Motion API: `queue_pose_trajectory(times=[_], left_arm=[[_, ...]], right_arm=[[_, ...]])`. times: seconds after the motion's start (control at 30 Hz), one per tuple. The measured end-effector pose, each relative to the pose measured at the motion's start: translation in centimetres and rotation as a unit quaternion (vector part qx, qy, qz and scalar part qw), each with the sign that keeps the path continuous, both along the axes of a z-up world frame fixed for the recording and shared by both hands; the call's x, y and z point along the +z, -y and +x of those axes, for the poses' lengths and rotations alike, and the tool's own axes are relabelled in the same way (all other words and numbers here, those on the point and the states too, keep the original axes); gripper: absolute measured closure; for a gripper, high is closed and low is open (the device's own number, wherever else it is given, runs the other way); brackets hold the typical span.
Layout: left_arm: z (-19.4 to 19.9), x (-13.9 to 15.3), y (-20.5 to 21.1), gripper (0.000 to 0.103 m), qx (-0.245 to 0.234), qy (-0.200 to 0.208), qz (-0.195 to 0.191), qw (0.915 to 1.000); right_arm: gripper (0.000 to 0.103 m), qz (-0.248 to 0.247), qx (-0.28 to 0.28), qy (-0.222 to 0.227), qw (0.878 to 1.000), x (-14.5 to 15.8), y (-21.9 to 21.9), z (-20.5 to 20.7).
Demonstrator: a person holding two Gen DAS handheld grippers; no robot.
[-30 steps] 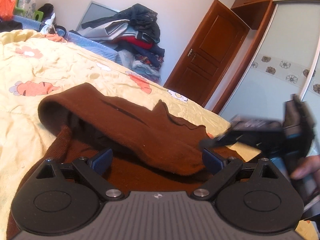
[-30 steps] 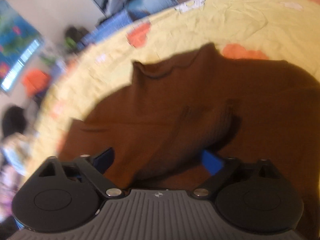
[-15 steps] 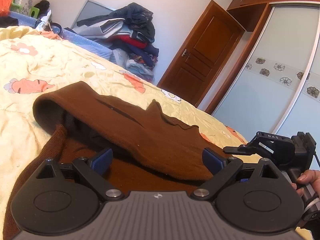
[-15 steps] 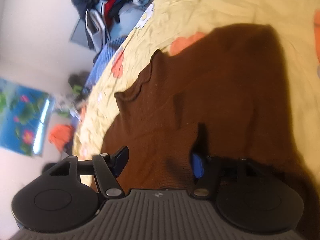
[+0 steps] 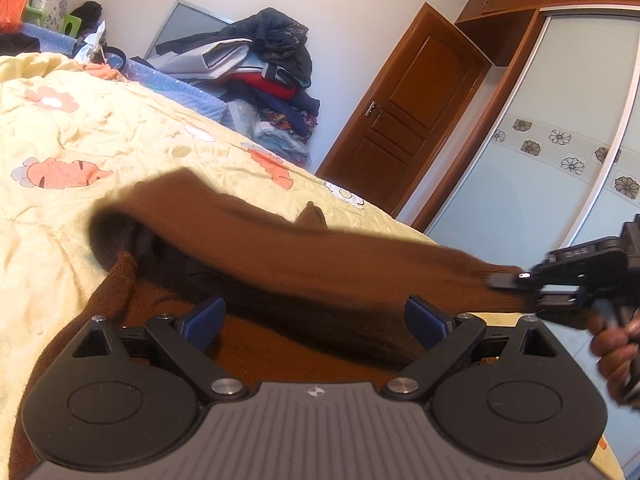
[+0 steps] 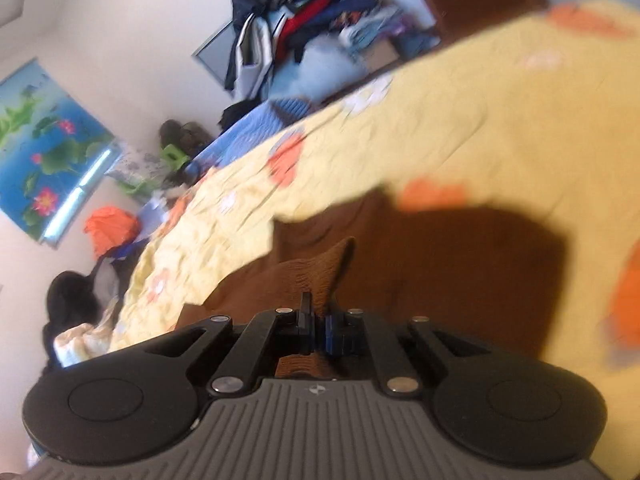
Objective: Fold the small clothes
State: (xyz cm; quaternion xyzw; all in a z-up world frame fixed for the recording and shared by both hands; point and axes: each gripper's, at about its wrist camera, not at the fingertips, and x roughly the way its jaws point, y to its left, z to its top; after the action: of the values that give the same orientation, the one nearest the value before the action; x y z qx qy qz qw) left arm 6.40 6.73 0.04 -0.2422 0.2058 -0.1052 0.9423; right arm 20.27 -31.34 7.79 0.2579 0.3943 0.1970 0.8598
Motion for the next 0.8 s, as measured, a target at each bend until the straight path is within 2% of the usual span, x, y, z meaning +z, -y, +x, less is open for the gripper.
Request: queue_pose_trajectory(times=[0.1,0.2,0.37,0.5,0.53,0.57,0.6,0.63,0.67,0.7,0.8], left_arm=[[0.1,0.0,0.1,0.006,-0.002,0.002,0.001,1.0],[0.1,0.1,0.2,0.006,-0.006,0.002,0.004,1.0],[0.2,0.1,0.1,0.006,-0.003,0.001,0.006,1.0],[0.3,0.1,0.1,0.006,-0.002,0.0,0.007,1.0],[0.3,0.0,0.2,0.006,-0.002,-0.001,0.007,1.0],[0.3,0.0,0.1,0.006,-0.002,-0.002,0.007,1.0],[0.3,0.0,0.1,0.006,-0.002,-0.003,0.008,1.0],[0.2,0.0,0.1,0.006,-0.001,-0.003,0.008,1.0],[0.2,0.0,0.2,0.006,0.0,-0.003,0.008,1.0],[0.1,0.0,0.1,0.006,0.001,-0.003,0.008,1.0],[0.1,0.0,0.1,0.006,0.001,-0.004,0.007,1.0]], right_arm=[[0.091,-0.016,-0.041,-0.012,0.999,0.6,4.9,0.8],[0.091,-0.032,-0.077,-0.03,0.996,-0.4,8.0,1.5],[0.091,-0.046,-0.063,-0.046,0.996,-2.8,6.6,2.1],[0.091,-0.056,-0.033,-0.05,0.997,-2.8,3.4,2.0],[0.086,-0.053,-0.022,-0.055,0.997,-2.7,2.0,2.1],[0.076,-0.045,-0.003,-0.058,0.997,-2.7,0.4,2.2],[0.059,-0.043,0.02,-0.06,0.997,-2.5,-0.9,2.1],[0.023,-0.047,0.037,-0.051,0.997,-2.2,-2.0,2.1],[0.008,-0.055,0.033,-0.027,0.998,-1.6,-2.5,1.7],[0.01,-0.05,0.02,-0.004,0.999,-1.2,-2.5,1.3],[0.018,0.053,0.014,-0.018,0.998,-1.3,-1.1,1.3]])
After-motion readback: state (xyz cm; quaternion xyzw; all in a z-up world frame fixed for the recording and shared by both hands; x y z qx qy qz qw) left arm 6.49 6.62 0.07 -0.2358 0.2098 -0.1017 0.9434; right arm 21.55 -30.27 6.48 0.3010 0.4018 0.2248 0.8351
